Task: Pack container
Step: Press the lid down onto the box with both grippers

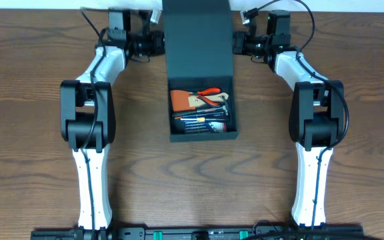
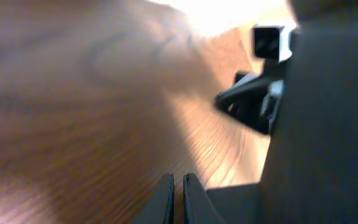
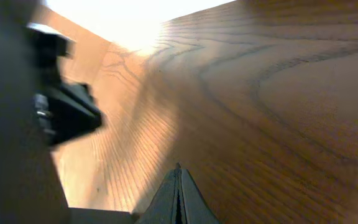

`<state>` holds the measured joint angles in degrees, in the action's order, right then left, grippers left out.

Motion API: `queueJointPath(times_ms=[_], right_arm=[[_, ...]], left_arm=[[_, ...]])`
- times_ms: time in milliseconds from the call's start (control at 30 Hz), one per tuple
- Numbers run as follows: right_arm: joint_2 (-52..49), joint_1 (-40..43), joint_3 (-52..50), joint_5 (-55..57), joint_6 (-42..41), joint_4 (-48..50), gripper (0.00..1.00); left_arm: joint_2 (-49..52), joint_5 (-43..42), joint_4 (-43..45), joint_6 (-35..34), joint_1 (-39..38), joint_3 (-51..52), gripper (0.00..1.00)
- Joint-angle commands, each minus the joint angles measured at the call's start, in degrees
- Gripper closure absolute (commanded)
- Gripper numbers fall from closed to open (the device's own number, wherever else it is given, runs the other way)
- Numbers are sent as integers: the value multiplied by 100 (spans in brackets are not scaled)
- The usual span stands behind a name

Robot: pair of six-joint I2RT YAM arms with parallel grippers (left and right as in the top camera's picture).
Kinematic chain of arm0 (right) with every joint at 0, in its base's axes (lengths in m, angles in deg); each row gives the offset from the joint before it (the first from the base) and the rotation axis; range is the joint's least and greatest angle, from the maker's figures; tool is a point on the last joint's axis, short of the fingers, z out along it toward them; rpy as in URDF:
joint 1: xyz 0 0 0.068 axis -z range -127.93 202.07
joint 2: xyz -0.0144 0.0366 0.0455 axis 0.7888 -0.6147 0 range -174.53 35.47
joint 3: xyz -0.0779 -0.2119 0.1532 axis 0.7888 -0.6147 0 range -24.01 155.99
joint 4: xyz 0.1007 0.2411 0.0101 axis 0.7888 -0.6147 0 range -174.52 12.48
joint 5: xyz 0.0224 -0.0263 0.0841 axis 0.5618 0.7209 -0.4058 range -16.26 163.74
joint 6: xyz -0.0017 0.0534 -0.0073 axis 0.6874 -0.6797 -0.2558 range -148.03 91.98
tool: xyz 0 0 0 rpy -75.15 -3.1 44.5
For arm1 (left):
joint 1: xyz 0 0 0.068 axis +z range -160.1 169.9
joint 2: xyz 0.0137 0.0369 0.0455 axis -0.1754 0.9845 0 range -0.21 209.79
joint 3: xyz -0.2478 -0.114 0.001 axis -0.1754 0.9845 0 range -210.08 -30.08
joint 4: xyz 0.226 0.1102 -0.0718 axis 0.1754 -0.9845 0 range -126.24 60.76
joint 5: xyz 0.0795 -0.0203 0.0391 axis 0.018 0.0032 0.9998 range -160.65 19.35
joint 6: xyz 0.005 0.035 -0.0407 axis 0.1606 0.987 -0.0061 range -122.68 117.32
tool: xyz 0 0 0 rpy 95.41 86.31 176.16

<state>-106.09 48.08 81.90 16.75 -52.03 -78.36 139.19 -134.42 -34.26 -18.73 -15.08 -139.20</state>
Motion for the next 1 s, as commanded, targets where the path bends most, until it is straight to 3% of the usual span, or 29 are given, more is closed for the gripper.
queueJointPath(times_ms=[0,133,300,533,800,967], right_arm=[[610,-74,-4,55,-55,-129,99],[1215,-173,-4,599,267,-743,98],[2258,-376,-4,1532,1165,-2236,98],[3670,-782,-4,3285,2304,-4109,99],[4763,-953,-4,4979,2437,-5569,99],[4688,-990,-308,4903,2444,-6122,99]], left_arm=[[-909,420,-168,214,-92,-72,94],[-1561,920,-1187,804,-190,-72,94],[-2337,1585,-2828,1580,-365,-72,94],[-3200,2214,-4614,2063,-549,-72,94],[-3963,3226,-6277,2356,-750,-72,95],[-3945,3464,-7145,2765,-1128,122,94]])
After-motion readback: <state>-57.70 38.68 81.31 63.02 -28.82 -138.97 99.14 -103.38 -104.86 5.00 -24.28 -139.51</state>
